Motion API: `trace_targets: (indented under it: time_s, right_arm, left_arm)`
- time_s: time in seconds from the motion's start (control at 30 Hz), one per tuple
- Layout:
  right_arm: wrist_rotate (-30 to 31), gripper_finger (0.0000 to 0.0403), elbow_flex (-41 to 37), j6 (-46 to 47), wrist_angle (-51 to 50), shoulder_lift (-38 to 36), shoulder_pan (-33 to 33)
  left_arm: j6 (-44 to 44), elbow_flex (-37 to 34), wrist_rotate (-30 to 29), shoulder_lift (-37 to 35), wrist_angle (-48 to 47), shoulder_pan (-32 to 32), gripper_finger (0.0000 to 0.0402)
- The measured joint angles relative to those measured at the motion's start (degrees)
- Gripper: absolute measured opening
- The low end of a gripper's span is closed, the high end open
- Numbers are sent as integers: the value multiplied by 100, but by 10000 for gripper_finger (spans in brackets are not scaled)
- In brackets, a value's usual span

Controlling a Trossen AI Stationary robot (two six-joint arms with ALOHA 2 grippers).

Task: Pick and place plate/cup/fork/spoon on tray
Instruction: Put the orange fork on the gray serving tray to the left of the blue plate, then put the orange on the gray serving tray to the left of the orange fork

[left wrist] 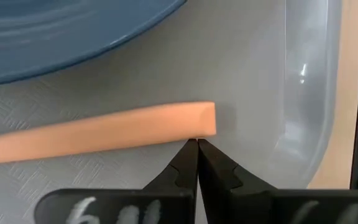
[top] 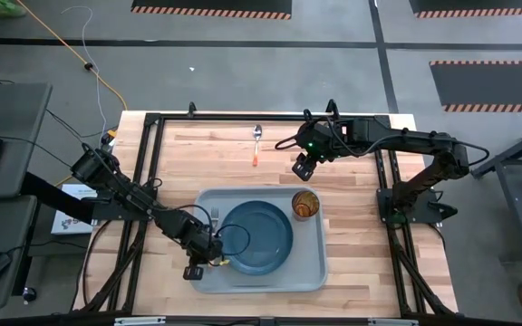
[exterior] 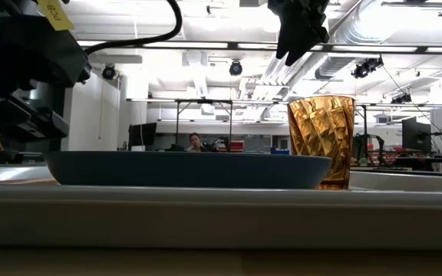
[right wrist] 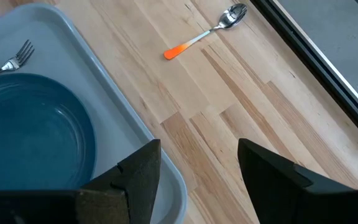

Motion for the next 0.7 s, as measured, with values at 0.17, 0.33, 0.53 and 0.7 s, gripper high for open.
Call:
trace_targets:
  time_s: [0.17,0.33,0.53,0.7]
  right_arm:
    - [1,206,0,0,0,0,-2]
    - [0,206,0,0,0,0,0]
    - [0,206,0,-2,0,0,-1]
    - [2,206,0,-66,-2,0,0]
  left_arm:
    - [6,0,0,0,8,0,0]
    - [91,0,4,-2,81,2,0]
    - [67,0,102,-2,45,4,0]
    - [55,3,316,-292,-1073,26,0]
